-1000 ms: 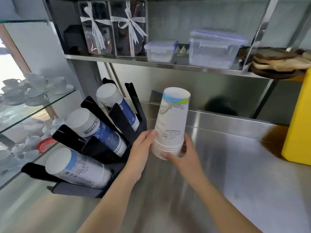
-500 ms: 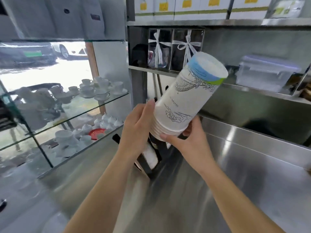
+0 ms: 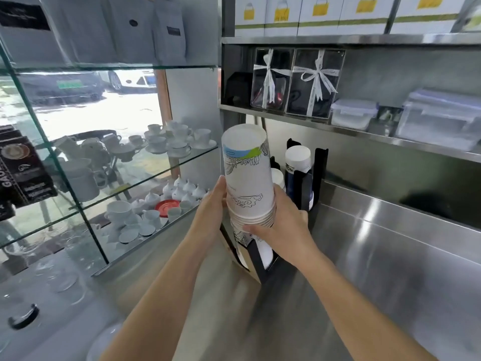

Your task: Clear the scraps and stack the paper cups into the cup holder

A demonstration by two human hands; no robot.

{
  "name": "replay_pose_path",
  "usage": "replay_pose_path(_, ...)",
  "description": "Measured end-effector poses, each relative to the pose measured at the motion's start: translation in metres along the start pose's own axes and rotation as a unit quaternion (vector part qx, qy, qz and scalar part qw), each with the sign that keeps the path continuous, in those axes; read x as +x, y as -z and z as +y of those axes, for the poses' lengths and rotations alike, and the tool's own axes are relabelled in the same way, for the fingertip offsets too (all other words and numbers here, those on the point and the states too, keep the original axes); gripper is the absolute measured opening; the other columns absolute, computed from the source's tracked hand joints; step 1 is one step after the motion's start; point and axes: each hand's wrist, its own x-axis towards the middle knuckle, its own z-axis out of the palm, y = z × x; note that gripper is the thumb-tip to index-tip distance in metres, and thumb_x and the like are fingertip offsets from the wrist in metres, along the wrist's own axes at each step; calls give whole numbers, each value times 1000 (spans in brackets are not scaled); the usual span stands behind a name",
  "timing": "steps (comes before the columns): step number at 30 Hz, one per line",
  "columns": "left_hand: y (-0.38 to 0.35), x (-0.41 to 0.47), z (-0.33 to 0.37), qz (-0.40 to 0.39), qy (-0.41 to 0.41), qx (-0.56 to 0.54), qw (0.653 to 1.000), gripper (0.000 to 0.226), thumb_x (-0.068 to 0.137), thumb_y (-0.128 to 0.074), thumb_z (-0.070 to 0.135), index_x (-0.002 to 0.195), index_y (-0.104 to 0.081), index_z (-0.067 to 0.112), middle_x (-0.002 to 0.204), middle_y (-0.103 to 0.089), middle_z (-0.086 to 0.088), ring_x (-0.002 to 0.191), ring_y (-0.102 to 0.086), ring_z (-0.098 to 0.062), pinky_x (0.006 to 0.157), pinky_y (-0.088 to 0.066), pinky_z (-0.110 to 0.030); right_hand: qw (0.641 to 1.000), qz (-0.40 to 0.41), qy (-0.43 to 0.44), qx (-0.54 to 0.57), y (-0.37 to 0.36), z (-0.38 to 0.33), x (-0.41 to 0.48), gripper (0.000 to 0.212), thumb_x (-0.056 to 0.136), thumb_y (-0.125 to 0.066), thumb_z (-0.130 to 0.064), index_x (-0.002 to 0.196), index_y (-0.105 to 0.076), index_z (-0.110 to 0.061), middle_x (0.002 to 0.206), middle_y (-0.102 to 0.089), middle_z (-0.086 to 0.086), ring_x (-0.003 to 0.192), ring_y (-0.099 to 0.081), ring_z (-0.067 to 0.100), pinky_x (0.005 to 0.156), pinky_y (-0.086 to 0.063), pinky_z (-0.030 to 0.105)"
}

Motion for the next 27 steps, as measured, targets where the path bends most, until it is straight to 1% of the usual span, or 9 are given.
replay_pose_path(1,2,3,-3,-3,1,-6,1000,38,96,-31,46,78,-62,34,93,-68,6,92,-61,-11,70,-36,-16,1000,0,-4,-16,-3,1,3,68,53,-72,-51,111,-42,-34,108,-63,-11,107,-57,15,94,-43,48)
replay_pose_path(3,7,12,-9,-13,7,-11,1000,40,95,-29,48,84,-64,34,96,-69,6,91,-61,-9,68,-36,-15,999,1,0,-49,-7,1,7,64,56,-73,-48,109,-42,-30,104,-65,-10,105,-57,14,95,-39,46)
replay_pose_path(5,12,20,-15,-17,15,-14,1000,38,96,-30,47,89,-64,33,99,-69,4,91,-62,-7,72,-40,-15,997,-2,2,-74,-12,3,10,62,61,-74,-40,111,-41,-28,107,-64,-10,108,-55,12,94,-33,39)
replay_pose_path(8,18,30,-22,-24,31,-1,999,37,94,-34,47,81,-67,35,93,-69,8,95,-63,-11,86,-45,-24,996,-10,-16,-88,-19,6,12,65,62,-74,-40,116,-39,-33,111,-59,-15,109,-50,7,92,-28,38)
replay_pose_path(11,22,38,-28,-42,36,0,998,37,95,-33,47,80,-65,35,92,-68,10,90,-61,-10,83,-45,-24,994,-5,-20,-108,-24,10,12,70,63,-73,-44,122,-36,-35,116,-55,-16,109,-48,6,96,-25,39)
replay_pose_path(15,25,45,-42,-73,32,47,996,50,87,-41,57,99,-68,16,103,-69,-3,98,-61,-17,90,-43,-31,988,-22,-20,-154,-24,9,11,54,71,-69,-45,116,-43,-30,108,-55,-12,107,-45,9,91,-21,33)
replay_pose_path(20,23,47,-55,-76,-22,169,982,16,88,-55,28,97,-61,16,91,-65,0,86,-59,-17,71,-42,-28,984,-20,-20,-174,-25,7,7,53,74,-68,-45,119,-45,-29,110,-55,-12,109,-43,7,90,-19,32)
replay_pose_path(25,26,49,-54,-86,-19,176,980,14,88,-55,27,97,-61,18,95,-65,0,84,-58,-13,67,-42,-26,983,-21,-21,-183,-28,8,6,57,75,-66,-46,124,-41,-29,116,-55,-10,111,-42,8,95,-18,32)
replay_pose_path(27,27,48,-52,-91,-22,210,973,16,88,-55,28,99,-61,18,98,-67,-1,89,-60,-16,72,-46,-30,981,-28,-12,-191,-27,8,5,62,77,-65,-47,129,-37,-28,126,-50,-9,118,-39,9,101,-19,35)
